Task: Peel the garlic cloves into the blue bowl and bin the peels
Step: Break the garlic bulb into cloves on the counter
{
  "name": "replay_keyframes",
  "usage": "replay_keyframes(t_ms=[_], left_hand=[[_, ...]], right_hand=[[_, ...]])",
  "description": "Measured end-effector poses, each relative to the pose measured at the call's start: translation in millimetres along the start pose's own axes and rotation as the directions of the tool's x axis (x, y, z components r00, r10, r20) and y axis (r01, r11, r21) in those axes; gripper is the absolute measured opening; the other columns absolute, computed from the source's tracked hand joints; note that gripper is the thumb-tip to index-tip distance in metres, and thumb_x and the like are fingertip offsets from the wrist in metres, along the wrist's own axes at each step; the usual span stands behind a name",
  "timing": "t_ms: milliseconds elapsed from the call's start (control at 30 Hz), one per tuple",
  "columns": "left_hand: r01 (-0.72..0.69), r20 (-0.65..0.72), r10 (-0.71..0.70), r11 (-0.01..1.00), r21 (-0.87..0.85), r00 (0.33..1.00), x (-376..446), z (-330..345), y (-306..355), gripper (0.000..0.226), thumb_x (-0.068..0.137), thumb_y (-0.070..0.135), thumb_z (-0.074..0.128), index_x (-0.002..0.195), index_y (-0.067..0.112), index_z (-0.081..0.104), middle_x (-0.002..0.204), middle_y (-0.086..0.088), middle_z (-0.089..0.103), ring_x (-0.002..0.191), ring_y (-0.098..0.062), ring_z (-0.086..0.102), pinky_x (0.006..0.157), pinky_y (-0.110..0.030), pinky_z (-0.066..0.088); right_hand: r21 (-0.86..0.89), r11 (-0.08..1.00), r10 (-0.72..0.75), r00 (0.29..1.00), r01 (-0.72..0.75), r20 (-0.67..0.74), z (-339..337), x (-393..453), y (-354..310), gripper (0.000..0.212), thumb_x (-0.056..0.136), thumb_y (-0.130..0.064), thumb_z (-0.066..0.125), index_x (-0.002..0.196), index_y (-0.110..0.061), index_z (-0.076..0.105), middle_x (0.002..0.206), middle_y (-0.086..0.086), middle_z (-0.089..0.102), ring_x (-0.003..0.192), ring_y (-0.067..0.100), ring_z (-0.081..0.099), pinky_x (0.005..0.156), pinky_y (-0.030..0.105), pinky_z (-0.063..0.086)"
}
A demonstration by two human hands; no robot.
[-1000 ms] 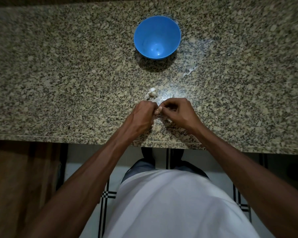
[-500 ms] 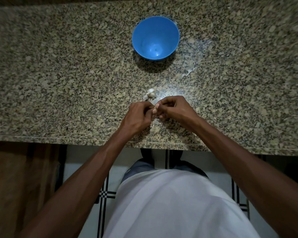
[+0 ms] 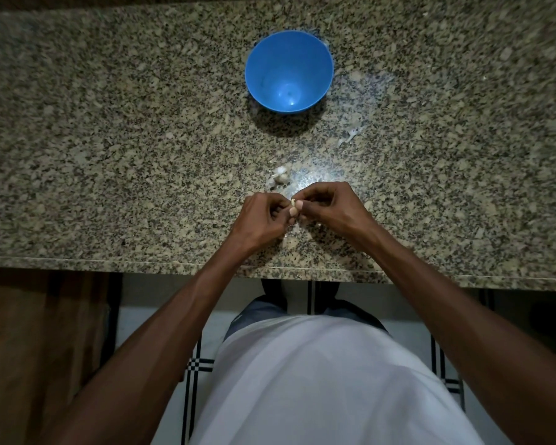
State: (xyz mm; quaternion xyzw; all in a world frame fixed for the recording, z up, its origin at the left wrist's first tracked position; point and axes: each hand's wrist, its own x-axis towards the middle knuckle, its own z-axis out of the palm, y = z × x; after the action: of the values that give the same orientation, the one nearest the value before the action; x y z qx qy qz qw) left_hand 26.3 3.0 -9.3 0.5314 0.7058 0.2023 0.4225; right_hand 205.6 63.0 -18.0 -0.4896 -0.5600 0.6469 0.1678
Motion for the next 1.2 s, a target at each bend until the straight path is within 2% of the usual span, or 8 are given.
replay_keyframes(t_ms=[167,300,400,500,767,867,1000,1200], left_hand=[[0.010,0.003,-0.010,0.999,-0.032,1.000,-1,-1,2,0.016,0.099,0.023,0.069,0.098,0.010,0.077,0.082,0.003,0.076,0.073,-0.009,0.072,0.067,-0.021,0.057],[0.008,-0.029,-0.009,0.999,-0.032,1.000,-3,-1,1,0.019,0.098,0.027,0.070,0.098,0.010,0.078,0.081,0.000,0.076,0.073,-0.014,0.072,0.066,-0.026,0.057],[0.050,-0.114,-0.060,0.995,-0.089,0.992,-3,-6,-3,0.017,0.095,0.025,0.073,0.099,0.009,0.079,0.088,-0.001,0.077,0.080,-0.013,0.074,0.073,-0.025,0.057],[0.089,-0.165,-0.130,0.968,-0.236,0.978,-4,-13,-9,0.013,0.088,0.015,0.080,0.097,0.005,0.080,0.091,-0.005,0.079,0.086,-0.019,0.076,0.084,-0.040,0.064],[0.085,-0.259,-0.099,0.994,-0.065,0.961,-7,0,-12,0.021,0.079,0.035,0.089,0.085,0.016,0.081,0.074,0.009,0.076,0.063,-0.003,0.072,0.065,-0.031,0.063],[0.035,-0.231,-0.040,0.999,-0.025,0.972,-7,3,-11,0.019,0.097,0.030,0.072,0.103,0.014,0.080,0.075,0.006,0.076,0.064,-0.008,0.073,0.064,-0.037,0.064],[0.043,-0.243,-0.029,0.998,0.052,0.970,-8,3,-15,0.029,0.104,0.014,0.058,0.129,0.008,0.069,0.085,0.001,0.078,0.058,-0.007,0.066,0.049,-0.016,0.051],[0.079,-0.319,-0.078,0.997,-0.007,0.945,-8,-2,-21,0.013,0.085,0.019,0.084,0.095,0.012,0.080,0.087,0.001,0.078,0.072,-0.005,0.072,0.067,-0.025,0.062]], right_hand=[[-0.015,1.000,-0.020,1.000,0.020,-0.012,3,-1,2,0.016,0.097,-0.012,0.074,0.112,-0.006,0.076,0.098,0.012,0.079,0.091,0.030,0.077,0.084,0.042,0.064],[-0.007,1.000,-0.017,1.000,0.017,-0.007,5,-1,3,0.022,0.100,-0.011,0.070,0.121,-0.009,0.072,0.103,0.014,0.077,0.088,0.022,0.076,0.070,0.020,0.057],[0.014,1.000,-0.001,1.000,0.000,0.004,4,-3,8,0.025,0.101,-0.010,0.068,0.126,-0.012,0.070,0.106,0.017,0.076,0.086,0.021,0.074,0.074,0.025,0.062],[0.129,0.990,0.054,0.998,-0.055,0.011,2,-6,15,0.024,0.103,-0.009,0.064,0.126,-0.013,0.072,0.101,0.019,0.074,0.084,0.023,0.068,0.084,0.032,0.061],[0.400,0.891,0.187,0.977,-0.214,0.107,-3,2,13,0.017,0.101,-0.006,0.066,0.116,-0.004,0.074,0.087,0.010,0.073,0.081,0.017,0.069,0.076,0.025,0.060],[0.341,0.914,0.191,0.975,-0.219,0.113,-5,5,12,0.017,0.099,-0.008,0.069,0.116,-0.002,0.072,0.095,0.015,0.077,0.086,0.024,0.072,0.078,0.030,0.061],[0.216,0.959,0.165,0.981,-0.185,0.107,-6,5,10,0.018,0.098,-0.004,0.070,0.116,-0.001,0.070,0.099,0.014,0.080,0.094,0.024,0.078,0.079,0.028,0.062],[0.143,0.979,0.137,0.989,-0.143,0.055,-3,4,2,0.016,0.094,-0.003,0.075,0.109,0.001,0.073,0.096,0.018,0.079,0.086,0.021,0.079,0.072,0.024,0.059]])
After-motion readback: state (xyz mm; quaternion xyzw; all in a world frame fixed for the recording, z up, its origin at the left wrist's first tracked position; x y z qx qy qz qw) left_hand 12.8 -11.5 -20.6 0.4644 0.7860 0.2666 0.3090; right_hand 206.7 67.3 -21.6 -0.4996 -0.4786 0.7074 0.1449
